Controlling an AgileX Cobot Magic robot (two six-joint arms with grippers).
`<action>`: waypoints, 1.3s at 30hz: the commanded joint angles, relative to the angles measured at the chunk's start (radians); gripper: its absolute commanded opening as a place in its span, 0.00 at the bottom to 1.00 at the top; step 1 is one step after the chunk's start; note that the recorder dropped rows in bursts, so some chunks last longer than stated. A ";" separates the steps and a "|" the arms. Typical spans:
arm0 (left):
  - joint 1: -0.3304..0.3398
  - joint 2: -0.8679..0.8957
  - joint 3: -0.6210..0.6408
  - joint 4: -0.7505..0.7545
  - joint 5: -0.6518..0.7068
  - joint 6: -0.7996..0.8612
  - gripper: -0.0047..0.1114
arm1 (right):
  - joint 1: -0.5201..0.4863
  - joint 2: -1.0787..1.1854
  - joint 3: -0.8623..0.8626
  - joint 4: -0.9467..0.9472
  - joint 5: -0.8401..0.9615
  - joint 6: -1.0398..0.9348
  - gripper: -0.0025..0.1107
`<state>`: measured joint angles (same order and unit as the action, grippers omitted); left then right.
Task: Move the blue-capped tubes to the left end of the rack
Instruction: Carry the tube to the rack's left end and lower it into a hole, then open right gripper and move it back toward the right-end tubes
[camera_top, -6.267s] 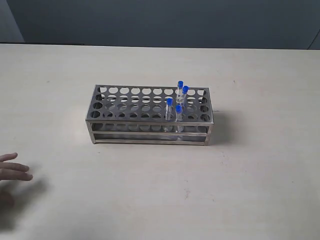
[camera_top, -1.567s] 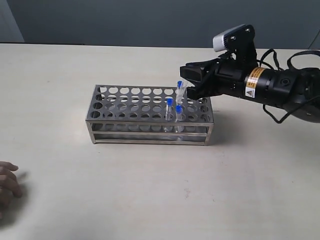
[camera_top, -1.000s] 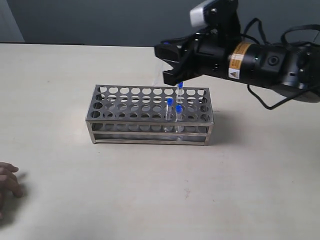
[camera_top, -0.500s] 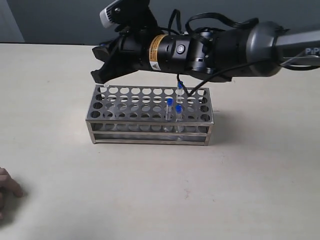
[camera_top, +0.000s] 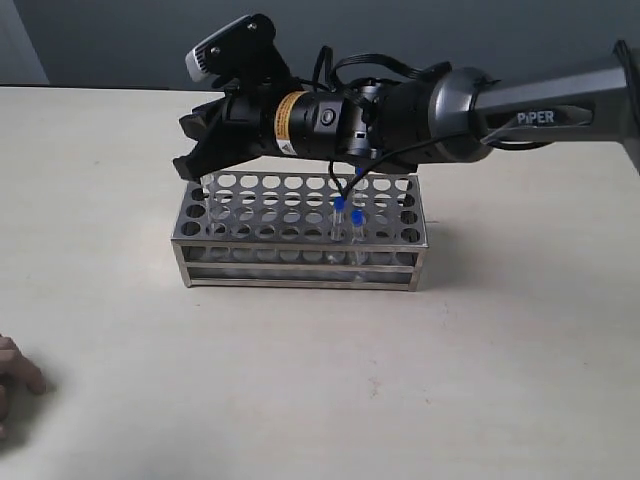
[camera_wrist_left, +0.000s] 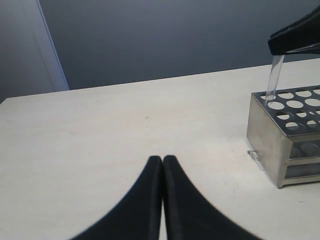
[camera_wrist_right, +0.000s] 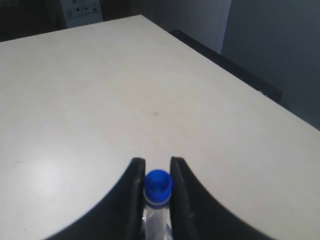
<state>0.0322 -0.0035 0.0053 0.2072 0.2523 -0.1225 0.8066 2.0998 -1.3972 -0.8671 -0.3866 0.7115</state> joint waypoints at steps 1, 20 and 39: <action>-0.004 0.003 -0.005 -0.005 -0.006 -0.001 0.05 | 0.002 0.033 -0.040 0.000 -0.006 -0.004 0.02; -0.004 0.003 -0.005 -0.005 -0.006 -0.001 0.05 | 0.004 0.107 -0.044 -0.101 -0.008 0.149 0.40; -0.004 0.003 -0.005 -0.005 -0.006 -0.001 0.05 | -0.144 -0.296 0.140 -0.038 0.218 0.091 0.43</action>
<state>0.0322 -0.0035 0.0053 0.2072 0.2523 -0.1225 0.7135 1.8630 -1.3348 -0.9293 -0.1222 0.8113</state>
